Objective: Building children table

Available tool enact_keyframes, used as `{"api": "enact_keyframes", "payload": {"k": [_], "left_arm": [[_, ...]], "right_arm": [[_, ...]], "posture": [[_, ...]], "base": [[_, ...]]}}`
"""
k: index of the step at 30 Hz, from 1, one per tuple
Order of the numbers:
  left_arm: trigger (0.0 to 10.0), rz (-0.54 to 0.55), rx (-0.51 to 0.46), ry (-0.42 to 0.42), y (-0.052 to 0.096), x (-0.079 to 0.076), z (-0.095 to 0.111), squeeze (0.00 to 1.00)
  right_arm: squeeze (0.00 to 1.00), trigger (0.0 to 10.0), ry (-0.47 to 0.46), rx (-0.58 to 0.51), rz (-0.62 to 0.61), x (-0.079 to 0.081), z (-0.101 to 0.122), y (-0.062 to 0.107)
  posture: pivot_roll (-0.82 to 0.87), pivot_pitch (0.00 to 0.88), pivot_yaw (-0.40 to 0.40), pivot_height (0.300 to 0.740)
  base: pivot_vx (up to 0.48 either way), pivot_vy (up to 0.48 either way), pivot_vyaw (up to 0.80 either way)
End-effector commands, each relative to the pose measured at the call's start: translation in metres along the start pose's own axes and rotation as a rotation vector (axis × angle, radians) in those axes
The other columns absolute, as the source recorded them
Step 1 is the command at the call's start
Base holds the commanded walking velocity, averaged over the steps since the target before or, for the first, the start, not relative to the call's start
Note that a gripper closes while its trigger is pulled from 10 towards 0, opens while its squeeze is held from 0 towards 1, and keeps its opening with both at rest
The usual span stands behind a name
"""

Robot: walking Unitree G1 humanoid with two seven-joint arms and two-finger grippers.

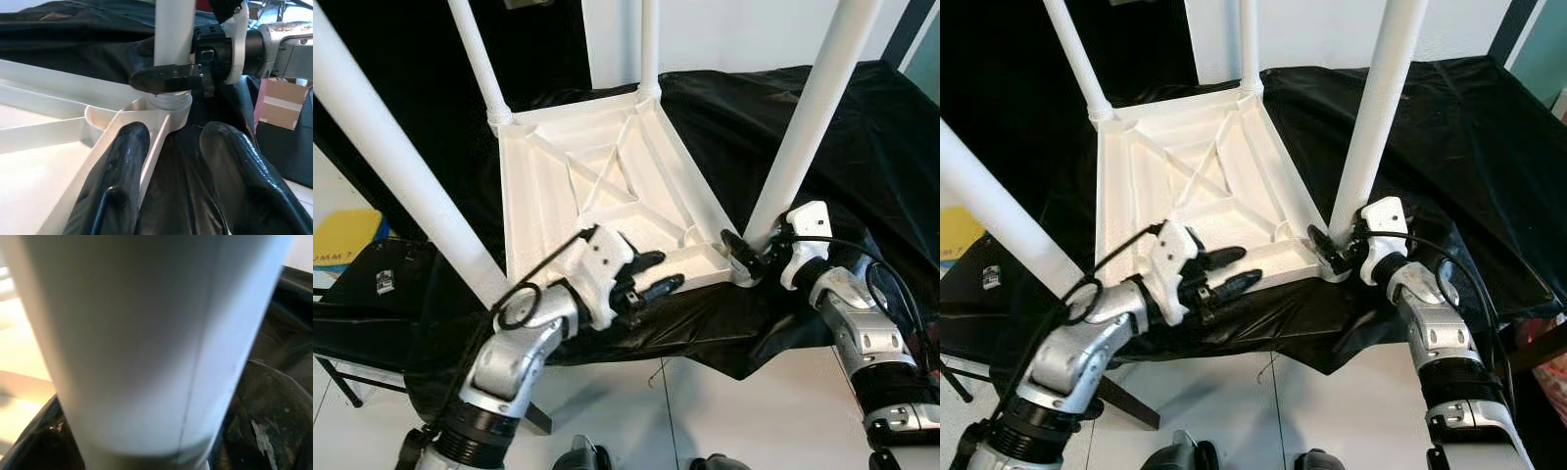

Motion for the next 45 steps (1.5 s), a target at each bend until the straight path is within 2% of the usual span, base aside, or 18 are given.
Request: {"api": "enact_keyframes", "payload": {"k": [1,2,3,5,6,13,14,15,16,17,18,22,25,28,30,34,40,45], "left_arm": [[10.0,-0.043,0.020,0.012,-0.004,-0.010,-0.008,0.00],[10.0,-0.043,0.020,0.012,-0.004,-0.010,-0.008,0.00],[10.0,-0.035,0.024,0.014,-0.006,-0.011,-0.010,0.00],[10.0,-0.035,0.024,0.014,-0.006,-0.011,-0.010,0.00],[10.0,-0.016,0.031,0.013,-0.007,-0.011,-0.011,0.00],[10.0,0.086,0.021,0.103,-0.018,-0.014,-0.010,0.00],[10.0,0.096,0.037,0.091,-0.020,-0.016,-0.012,0.00],[10.0,0.096,0.037,0.091,-0.020,-0.016,-0.012,0.00],[10.0,0.102,0.046,0.075,-0.020,-0.017,-0.013,0.00],[10.0,0.102,0.046,0.075,-0.020,-0.017,-0.013,0.00],[10.0,0.114,0.056,0.078,-0.021,-0.018,-0.015,0.00],[10.0,0.120,0.055,0.087,-0.023,-0.019,-0.014,0.00],[10.0,0.130,0.056,0.081,-0.024,-0.020,-0.014,0.00],[10.0,0.135,0.059,0.079,-0.025,-0.021,-0.014,0.00],[10.0,0.156,0.081,0.080,-0.027,-0.022,-0.017,0.00],[10.0,0.160,0.089,0.099,-0.028,-0.024,-0.019,0.00],[10.0,0.157,0.090,0.110,-0.029,-0.024,-0.020,0.00],[10.0,0.170,0.103,0.111,-0.027,-0.020,-0.022,0.00]], "right_arm": [[0.00,8.7,0.013,0.009,0.049,0.008,-0.001,-0.006],[0.00,8.7,0.013,0.009,0.049,0.008,-0.001,-0.006],[0.00,1.5,0.016,0.011,0.054,0.008,-0.002,-0.006],[0.00,1.5,0.016,0.011,0.054,0.008,-0.002,-0.006],[0.00,0.0,0.020,0.013,0.058,0.007,-0.003,-0.006],[0.00,0.0,-0.050,0.025,-0.032,0.001,-0.009,0.000],[0.00,1.1,-0.062,0.026,-0.101,-0.002,-0.012,0.001],[0.00,1.1,-0.062,0.026,-0.101,-0.002,-0.012,0.001],[0.00,3.2,-0.070,0.025,-0.161,-0.004,-0.014,0.001],[0.00,3.2,-0.070,0.025,-0.161,-0.004,-0.014,0.001],[0.00,10.0,-0.139,0.020,-0.263,-0.006,-0.019,0.001],[0.00,10.0,-0.193,0.014,-0.329,0.006,-0.024,0.000],[0.00,10.0,-0.234,-0.002,-0.520,0.011,-0.030,0.002],[0.00,10.0,-0.233,-0.003,-0.611,0.010,-0.033,0.006],[0.00,10.0,-0.231,-0.007,-0.791,0.017,-0.042,0.014],[0.00,10.0,-0.251,-0.010,-0.760,0.033,-0.041,0.008],[0.00,10.0,-0.263,-0.021,-0.785,0.026,-0.039,0.012],[0.00,10.0,-0.261,-0.055,-0.719,0.035,-0.031,0.006]], "posture": [[-0.04,0.091,0.031,0.740],[-0.04,0.091,0.031,0.740],[-0.04,0.089,0.025,0.740],[-0.04,0.089,0.025,0.740],[-0.04,0.087,0.022,0.740],[-0.03,0.073,0.010,0.740],[-0.03,0.071,0.009,0.740],[-0.03,0.071,0.009,0.740],[-0.03,0.070,0.010,0.740],[-0.03,0.070,0.010,0.740],[-0.03,0.067,0.012,0.740],[-0.03,0.065,0.015,0.740],[-0.03,0.061,0.020,0.740],[-0.03,0.061,0.019,0.740],[-0.03,0.059,0.018,0.740],[-0.03,0.058,0.013,0.740],[-0.02,0.057,0.008,0.740],[-0.02,0.061,0.006,0.740]], "base": [[0.000,0.000,0.00],[0.000,0.000,0.00],[0.000,0.000,0.00],[0.000,0.000,0.00],[0.000,0.000,0.00],[0.000,0.000,0.00],[0.000,0.000,0.00],[0.000,0.000,0.00],[0.000,0.000,0.00],[0.000,0.000,0.00],[0.000,0.000,0.00],[0.000,0.000,0.00],[0.000,0.000,0.00],[0.000,0.000,0.00],[0.000,0.000,0.00],[0.000,0.000,0.00],[0.000,0.000,0.00],[0.000,0.000,0.00]]}}
Point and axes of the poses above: a point about 5 cm out from each wrist's last joint towards the gripper, its own y axis pointing back from the gripper into the wrist, its own z axis along the axis of the wrist's last joint, x = y × z, the point moved 4 cm from there along -y, pointing out of the wrist towards the gripper, and after that the axes turned 12 degrees about -y, right-handed, at the moved point
